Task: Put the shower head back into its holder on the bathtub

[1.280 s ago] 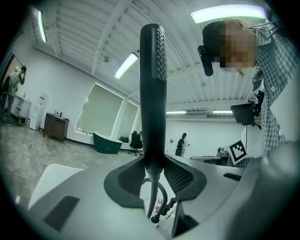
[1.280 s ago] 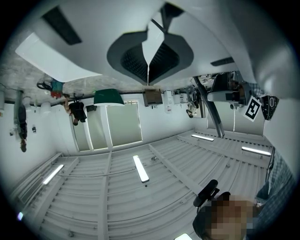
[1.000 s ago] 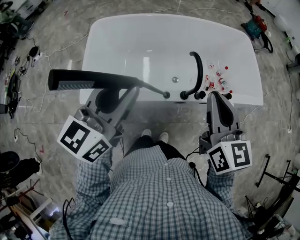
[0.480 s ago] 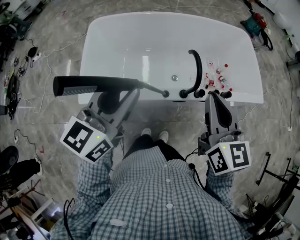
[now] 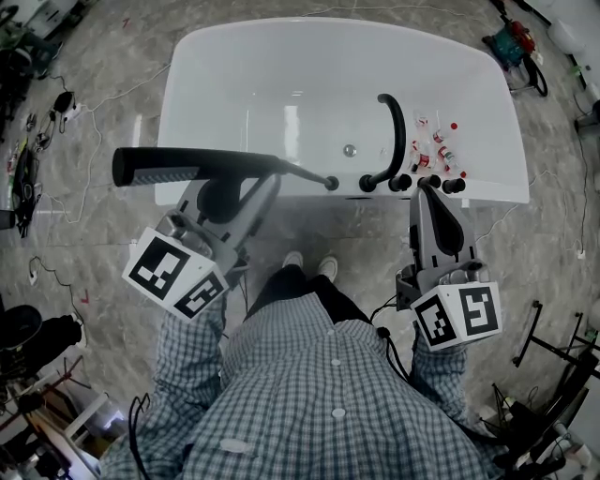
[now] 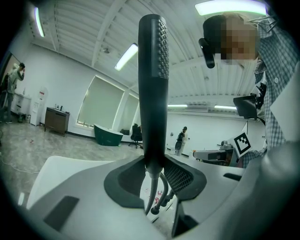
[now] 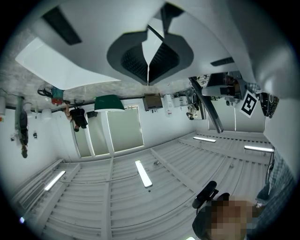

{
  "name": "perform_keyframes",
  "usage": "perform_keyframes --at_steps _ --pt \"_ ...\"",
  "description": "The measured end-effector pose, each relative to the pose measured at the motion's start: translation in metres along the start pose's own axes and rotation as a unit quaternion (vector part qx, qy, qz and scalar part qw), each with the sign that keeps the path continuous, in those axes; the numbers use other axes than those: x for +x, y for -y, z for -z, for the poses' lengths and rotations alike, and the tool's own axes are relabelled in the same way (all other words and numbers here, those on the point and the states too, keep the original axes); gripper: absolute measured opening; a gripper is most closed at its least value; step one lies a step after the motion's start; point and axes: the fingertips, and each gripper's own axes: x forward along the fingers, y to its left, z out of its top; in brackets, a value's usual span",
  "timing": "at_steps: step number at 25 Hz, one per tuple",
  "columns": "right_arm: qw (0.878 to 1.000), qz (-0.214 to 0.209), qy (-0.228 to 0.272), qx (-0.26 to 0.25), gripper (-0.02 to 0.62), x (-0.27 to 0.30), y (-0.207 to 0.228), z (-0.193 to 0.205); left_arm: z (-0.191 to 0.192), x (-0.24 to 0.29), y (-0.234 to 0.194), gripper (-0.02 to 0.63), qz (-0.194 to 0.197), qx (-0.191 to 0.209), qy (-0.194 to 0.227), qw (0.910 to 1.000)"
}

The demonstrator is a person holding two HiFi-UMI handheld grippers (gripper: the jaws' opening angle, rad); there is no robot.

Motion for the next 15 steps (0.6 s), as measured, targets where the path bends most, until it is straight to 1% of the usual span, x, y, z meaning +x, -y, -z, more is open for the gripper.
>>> perform_keyframes --at_steps 15 --pt "1.000 0.001 -0.015 0.006 0.020 0.005 0.002 0.017 0.023 0.011 -0.002 0.124 0.011 -0.012 -0.020 0.9997"
